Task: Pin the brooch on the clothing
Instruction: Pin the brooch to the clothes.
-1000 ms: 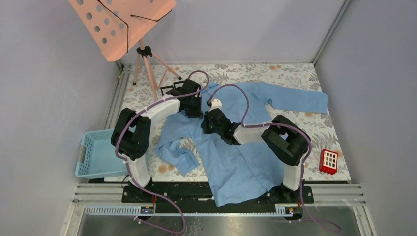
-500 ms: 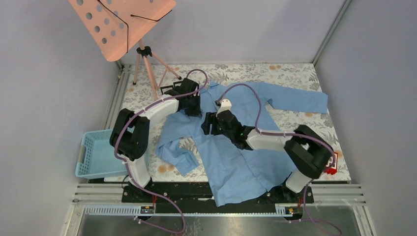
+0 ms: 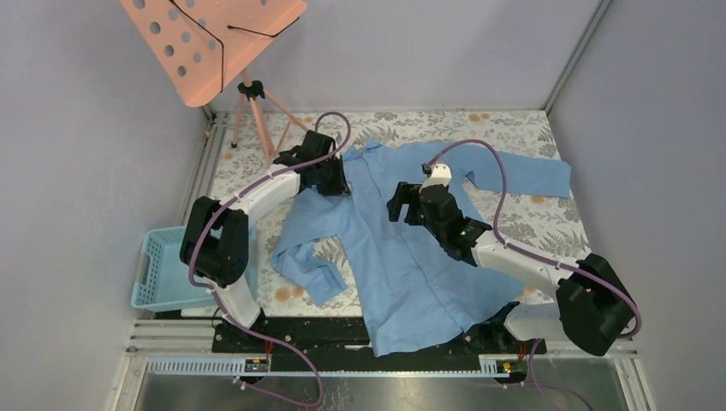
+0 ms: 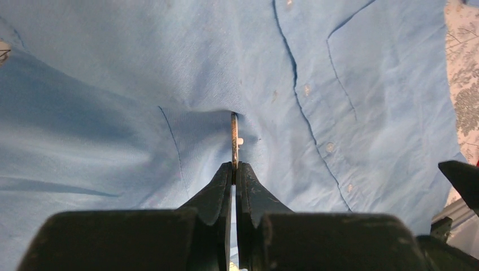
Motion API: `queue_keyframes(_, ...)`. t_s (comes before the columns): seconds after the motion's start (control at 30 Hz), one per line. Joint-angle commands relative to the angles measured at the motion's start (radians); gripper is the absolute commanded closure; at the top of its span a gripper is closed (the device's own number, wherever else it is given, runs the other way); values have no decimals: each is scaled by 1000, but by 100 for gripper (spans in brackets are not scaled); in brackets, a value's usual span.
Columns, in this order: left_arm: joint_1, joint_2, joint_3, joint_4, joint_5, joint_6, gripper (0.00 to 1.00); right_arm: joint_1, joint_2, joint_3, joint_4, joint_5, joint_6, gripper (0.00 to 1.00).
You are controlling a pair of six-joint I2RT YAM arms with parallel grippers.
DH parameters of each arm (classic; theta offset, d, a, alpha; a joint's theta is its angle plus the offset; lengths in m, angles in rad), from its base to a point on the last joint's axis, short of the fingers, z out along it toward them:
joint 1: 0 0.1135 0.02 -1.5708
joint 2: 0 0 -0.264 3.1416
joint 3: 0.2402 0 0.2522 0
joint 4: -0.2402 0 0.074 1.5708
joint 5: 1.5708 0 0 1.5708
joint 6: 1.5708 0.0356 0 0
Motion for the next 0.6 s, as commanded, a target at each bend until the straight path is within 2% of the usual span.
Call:
queue_keyframes(0.0, 4, -58, -19, 96, 74, -13, 100, -38, -35, -14, -26, -38, -32, 8)
queue_keyframes(0.17, 4, -103, -52, 157, 98, -14, 100, -42, 24, 5, 11, -114, -51, 9)
queue_keyframes(0.57, 4, -165, -57, 206, 157, -102, 100, -40, 131, 5, 264, -386, -37, 14)
